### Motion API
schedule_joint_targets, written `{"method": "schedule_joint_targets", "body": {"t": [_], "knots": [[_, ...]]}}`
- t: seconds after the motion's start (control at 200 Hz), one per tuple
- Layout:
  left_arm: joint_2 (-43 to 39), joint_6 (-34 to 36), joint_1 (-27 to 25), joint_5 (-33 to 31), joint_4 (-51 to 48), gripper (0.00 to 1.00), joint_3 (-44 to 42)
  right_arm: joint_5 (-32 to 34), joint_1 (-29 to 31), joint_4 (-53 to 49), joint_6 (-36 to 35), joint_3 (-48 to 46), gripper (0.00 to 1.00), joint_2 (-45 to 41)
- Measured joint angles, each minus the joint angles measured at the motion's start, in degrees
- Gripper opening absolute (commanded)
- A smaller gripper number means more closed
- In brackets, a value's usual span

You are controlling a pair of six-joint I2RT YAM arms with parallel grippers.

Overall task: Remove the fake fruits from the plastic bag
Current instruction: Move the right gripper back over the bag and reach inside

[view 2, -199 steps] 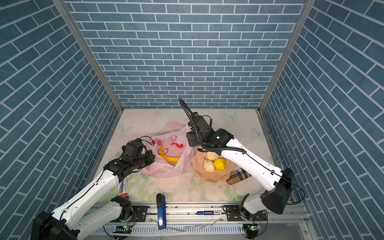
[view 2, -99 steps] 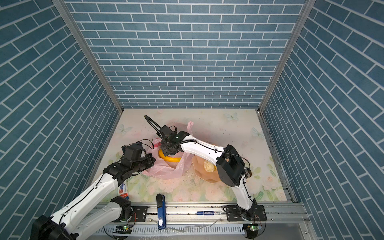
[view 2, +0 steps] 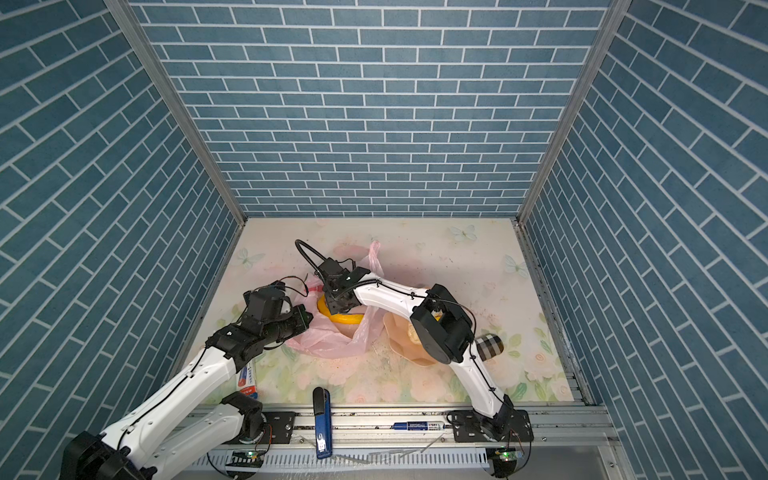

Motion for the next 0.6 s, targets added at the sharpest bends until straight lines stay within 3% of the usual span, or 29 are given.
{"method": "schedule_joint_targets", "body": {"t": [0.36,0.6], "knots": [[-1.27,-0.07,0.0,0.81,-0.02,0.0,-0.5,6.43,-1.88,-4.5,4.55,4.48,0.68,1.66],[-1.27,0.15,0.0,1.64,-0.02,0.0,-0.5,8.17,-1.86,-7.5,7.5,4.5,0.7,1.66]]}}
